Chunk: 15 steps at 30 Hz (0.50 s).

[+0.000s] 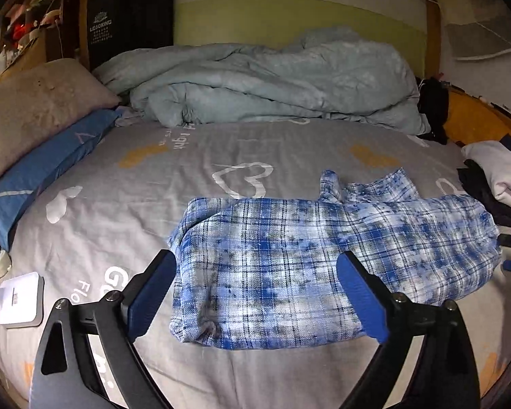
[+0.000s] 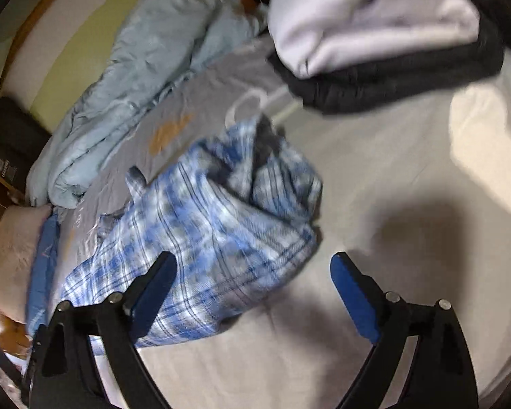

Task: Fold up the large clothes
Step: 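Grasp the loose sleeve with the right gripper and tuck it onto the folded shirt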

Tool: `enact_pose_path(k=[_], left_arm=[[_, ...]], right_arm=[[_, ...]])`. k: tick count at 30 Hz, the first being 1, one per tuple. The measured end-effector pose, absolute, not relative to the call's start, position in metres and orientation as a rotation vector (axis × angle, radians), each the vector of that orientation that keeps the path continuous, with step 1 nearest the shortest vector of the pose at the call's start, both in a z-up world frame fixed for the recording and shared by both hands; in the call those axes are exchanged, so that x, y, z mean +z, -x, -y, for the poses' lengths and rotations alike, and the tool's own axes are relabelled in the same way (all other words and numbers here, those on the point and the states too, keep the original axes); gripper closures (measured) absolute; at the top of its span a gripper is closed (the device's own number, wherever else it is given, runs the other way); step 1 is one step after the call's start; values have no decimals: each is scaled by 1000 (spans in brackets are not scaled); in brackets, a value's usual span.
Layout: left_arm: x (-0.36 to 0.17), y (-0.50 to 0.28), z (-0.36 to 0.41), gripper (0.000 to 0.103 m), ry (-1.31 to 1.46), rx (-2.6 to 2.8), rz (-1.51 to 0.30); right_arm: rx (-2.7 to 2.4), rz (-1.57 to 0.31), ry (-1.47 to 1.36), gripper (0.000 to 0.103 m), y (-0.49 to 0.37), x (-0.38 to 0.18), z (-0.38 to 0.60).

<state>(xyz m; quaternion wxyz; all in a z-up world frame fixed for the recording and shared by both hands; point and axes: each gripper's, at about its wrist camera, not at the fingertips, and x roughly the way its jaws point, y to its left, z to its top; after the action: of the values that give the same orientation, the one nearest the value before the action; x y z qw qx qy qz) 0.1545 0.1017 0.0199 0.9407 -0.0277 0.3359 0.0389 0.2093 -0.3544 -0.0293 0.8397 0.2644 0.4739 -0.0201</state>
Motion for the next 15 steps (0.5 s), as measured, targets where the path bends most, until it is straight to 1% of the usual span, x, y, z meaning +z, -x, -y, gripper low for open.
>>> enact_pose_path(k=[1,2,4,7,10,12,13,14,15], left_arm=[[19,-155,-103,8,61,82,-689],[18,-156,-105,8,70,83,-692],[16,-158,-108,8,87,90,-699],[14,-161,-108,8,88,92,-705],[13,-161,-104,8,55,101,-700],[12,-161,-102,8,44,98,-698],[13,-160,-102,8,44,97,-697],[13,-160,-102,8,46,96,-697],[14,-160,-102,8,47,97,-695]], right_arm=[[-19,-1023,-562,18,-213,-34,353],[-5,-1030,-542,20,-217,-37,350],[-55,-995,-522,20,-218,-37,350],[-81,-986,-563,23,-224,-47,354],[-74,-951,-574,23,-225,-52,354],[-60,-937,-541,27,-228,-55,348],[-58,-930,-507,45,-229,-54,342],[-50,-929,-491,65,-230,-55,339],[-31,-929,-495,69,-231,-56,336]])
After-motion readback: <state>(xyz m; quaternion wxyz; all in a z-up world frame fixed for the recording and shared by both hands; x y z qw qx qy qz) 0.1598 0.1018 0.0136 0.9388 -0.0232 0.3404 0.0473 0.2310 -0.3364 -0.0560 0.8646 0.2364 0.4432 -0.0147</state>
